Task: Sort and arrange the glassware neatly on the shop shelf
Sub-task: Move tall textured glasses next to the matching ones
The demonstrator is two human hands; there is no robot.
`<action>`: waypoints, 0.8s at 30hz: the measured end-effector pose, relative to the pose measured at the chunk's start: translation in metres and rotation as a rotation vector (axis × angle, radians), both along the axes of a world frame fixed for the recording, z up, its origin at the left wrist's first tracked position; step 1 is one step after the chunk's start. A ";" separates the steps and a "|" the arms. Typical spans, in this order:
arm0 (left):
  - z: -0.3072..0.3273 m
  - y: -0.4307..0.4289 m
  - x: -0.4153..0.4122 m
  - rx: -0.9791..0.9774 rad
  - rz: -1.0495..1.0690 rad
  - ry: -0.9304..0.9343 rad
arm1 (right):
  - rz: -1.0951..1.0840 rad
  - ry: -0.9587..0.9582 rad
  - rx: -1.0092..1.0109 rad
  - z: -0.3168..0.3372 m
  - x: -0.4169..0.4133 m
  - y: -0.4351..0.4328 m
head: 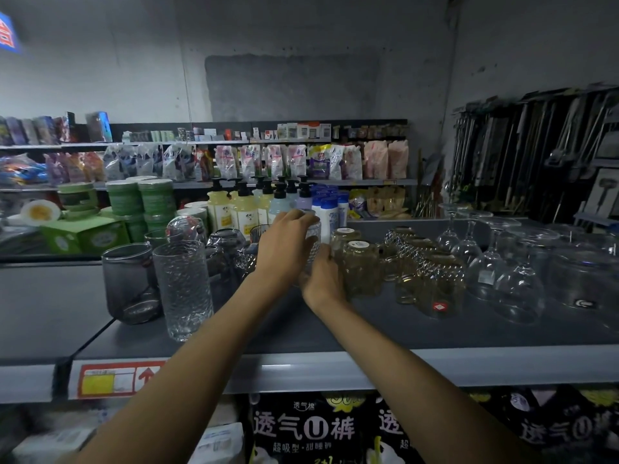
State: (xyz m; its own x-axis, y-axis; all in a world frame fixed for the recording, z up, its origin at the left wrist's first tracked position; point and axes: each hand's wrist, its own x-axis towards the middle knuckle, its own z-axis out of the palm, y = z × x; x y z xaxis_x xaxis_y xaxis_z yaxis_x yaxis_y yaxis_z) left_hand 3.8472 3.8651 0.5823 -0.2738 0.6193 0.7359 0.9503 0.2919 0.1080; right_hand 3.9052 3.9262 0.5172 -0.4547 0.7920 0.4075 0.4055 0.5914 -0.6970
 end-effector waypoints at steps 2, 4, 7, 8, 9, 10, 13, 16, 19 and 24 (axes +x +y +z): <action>0.000 0.001 0.000 0.000 -0.007 -0.008 | 0.010 0.017 0.008 -0.001 0.000 0.001; 0.000 0.001 -0.001 0.003 -0.007 -0.027 | 0.015 0.033 0.013 -0.002 0.001 0.001; 0.000 0.001 -0.004 0.018 0.016 -0.049 | 0.008 0.007 0.026 -0.003 0.000 0.002; -0.001 0.000 -0.004 0.021 0.020 -0.048 | 0.003 -0.008 0.035 -0.004 0.000 0.003; -0.001 0.001 -0.004 0.023 0.019 -0.046 | -0.001 -0.018 0.040 -0.003 0.000 0.004; -0.002 0.001 -0.004 0.025 0.016 -0.046 | -0.002 -0.022 0.045 -0.003 0.000 0.004; -0.005 0.001 -0.004 0.030 0.010 -0.048 | -0.004 -0.026 0.056 -0.004 0.000 0.005; -0.007 0.000 -0.003 0.044 -0.007 -0.056 | -0.004 -0.042 0.061 -0.003 0.002 0.004; -0.006 -0.001 -0.003 0.053 -0.015 -0.062 | -0.010 -0.051 0.061 -0.001 0.004 0.001; -0.012 -0.002 0.000 0.105 -0.005 -0.198 | -0.005 -0.085 0.052 0.001 0.008 -0.001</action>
State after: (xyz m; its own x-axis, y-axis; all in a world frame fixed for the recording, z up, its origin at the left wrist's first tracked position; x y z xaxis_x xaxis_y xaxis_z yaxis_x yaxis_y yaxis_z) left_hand 3.8469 3.8628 0.5706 -0.4168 0.5439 0.7283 0.9088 0.2649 0.3223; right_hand 3.9134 3.9248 0.5177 -0.4854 0.7729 0.4086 0.4648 0.6240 -0.6282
